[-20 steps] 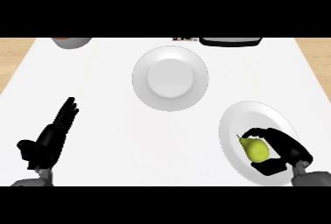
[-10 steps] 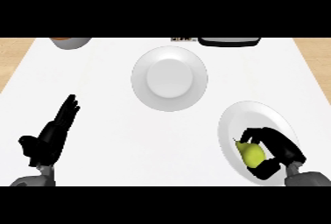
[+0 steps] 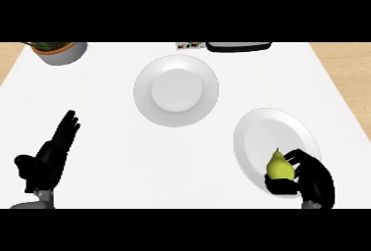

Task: Pick the pear from the plate and place it in the plate

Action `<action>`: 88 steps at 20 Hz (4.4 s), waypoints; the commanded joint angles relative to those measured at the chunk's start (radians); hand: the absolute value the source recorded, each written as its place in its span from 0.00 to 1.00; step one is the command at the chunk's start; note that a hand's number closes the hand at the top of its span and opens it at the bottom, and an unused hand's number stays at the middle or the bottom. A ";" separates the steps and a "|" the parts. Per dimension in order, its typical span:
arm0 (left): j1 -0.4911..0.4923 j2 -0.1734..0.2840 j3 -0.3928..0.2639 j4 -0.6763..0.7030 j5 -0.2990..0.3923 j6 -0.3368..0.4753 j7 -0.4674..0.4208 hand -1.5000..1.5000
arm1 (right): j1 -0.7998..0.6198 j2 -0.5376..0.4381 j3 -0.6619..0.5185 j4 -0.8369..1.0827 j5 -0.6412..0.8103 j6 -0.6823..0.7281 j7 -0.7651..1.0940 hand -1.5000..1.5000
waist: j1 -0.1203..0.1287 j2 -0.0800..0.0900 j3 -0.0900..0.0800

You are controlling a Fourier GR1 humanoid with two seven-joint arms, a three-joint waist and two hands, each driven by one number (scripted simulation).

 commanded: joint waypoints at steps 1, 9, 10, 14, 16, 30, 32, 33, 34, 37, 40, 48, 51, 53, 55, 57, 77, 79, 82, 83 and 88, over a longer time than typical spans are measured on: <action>-0.007 -0.010 -0.004 0.004 -0.002 0.004 -0.004 0.50 | 0.039 0.110 0.080 -0.104 0.192 -0.192 0.206 1.00 | 0.009 0.003 0.001; -0.002 0.004 -0.018 -0.004 0.002 -0.033 -0.005 0.50 | 0.039 0.115 0.387 -0.267 0.599 -0.211 0.614 1.00 | 0.062 0.008 0.003; -0.026 -0.001 -0.010 0.005 0.008 -0.025 -0.003 0.50 | 0.013 0.115 0.407 -0.290 0.655 -0.201 0.658 1.00 | 0.057 0.010 0.003; -0.004 -0.006 -0.031 -0.013 -0.004 -0.031 -0.003 0.50 | -0.045 0.115 0.493 -0.363 0.873 -0.093 0.753 1.00 | 0.074 0.008 0.005; -0.030 -0.005 -0.027 0.005 -0.008 -0.027 -0.009 0.50 | -0.083 0.115 0.556 -0.377 0.932 -0.053 0.827 1.00 | 0.075 0.015 0.007; -0.083 -0.028 -0.058 0.043 -0.025 -0.040 -0.018 0.50 | -0.486 0.115 0.472 -0.229 0.744 0.113 0.877 1.00 | 0.134 0.039 0.011; -0.094 -0.003 -0.044 0.032 -0.003 -0.072 -0.009 0.50 | -0.532 0.115 0.440 -0.205 0.696 0.104 0.877 1.00 | 0.144 0.037 0.011; -0.105 -0.013 -0.053 0.025 -0.011 -0.060 0.002 0.50 | -0.581 0.115 0.408 -0.139 0.677 0.072 0.877 1.00 | 0.163 0.043 0.012; -0.086 -0.034 -0.074 0.021 -0.031 -0.041 -0.006 0.50 | -0.599 0.115 0.386 -0.089 0.659 0.047 0.877 1.00 | 0.160 0.042 0.012; -0.115 -0.049 -0.069 0.072 -0.030 -0.038 -0.022 0.50 | -0.689 0.115 0.380 0.008 0.604 0.007 0.877 1.00 | 0.159 0.045 0.011; -0.158 -0.027 -0.057 0.048 -0.012 -0.056 0.023 0.50 | -0.787 0.115 0.297 0.122 0.556 -0.021 0.855 1.00 | 0.173 0.048 0.012; -0.138 -0.033 -0.074 0.056 -0.018 -0.077 -0.014 0.50 | -0.894 0.115 0.128 0.316 0.535 -0.257 0.789 1.00 | 0.198 0.058 0.014; -0.161 -0.036 -0.070 0.063 -0.027 -0.059 -0.016 0.50 | -0.889 0.115 0.086 0.372 0.537 -0.300 0.814 0.00 | 0.190 0.059 0.014; -0.141 -0.042 -0.066 0.061 -0.023 -0.056 -0.026 0.50 | -0.887 0.115 0.025 0.417 0.514 -0.333 0.796 0.00 | 0.193 0.060 0.014; -0.154 -0.023 -0.065 0.048 -0.013 -0.078 0.013 0.50 | -0.917 0.115 0.004 0.448 0.492 -0.355 0.799 0.00 | 0.202 0.056 0.015; -0.162 -0.028 -0.066 0.054 -0.020 -0.070 0.002 0.50 | -0.897 0.115 -0.010 0.460 0.473 -0.428 0.791 0.00 | 0.199 0.056 0.015; -0.095 0.023 0.000 0.081 0.004 -0.085 -0.025 0.50 | -0.480 0.115 0.157 0.254 0.448 -1.180 0.659 0.00 | 0.112 0.022 0.013; -0.108 -0.036 -0.032 0.084 -0.025 -0.026 0.009 0.50 | -0.401 0.115 0.241 0.204 0.504 -1.188 0.693 0.00 | 0.093 0.020 0.012; -0.074 -0.012 -0.008 0.050 -0.004 -0.050 -0.012 0.50 | -0.256 0.115 0.325 0.116 0.520 -1.224 0.676 0.00 | 0.085 0.019 0.012; -0.076 -0.007 -0.006 0.071 -0.002 -0.064 -0.034 0.50 | -0.266 0.115 0.360 0.140 0.563 -1.244 0.714 0.00 | 0.091 0.022 0.012; -0.019 -0.043 -0.033 0.033 -0.028 -0.037 -0.049 0.50 | -0.122 0.115 0.416 0.129 0.625 -1.293 0.739 0.00 | 0.089 0.024 0.013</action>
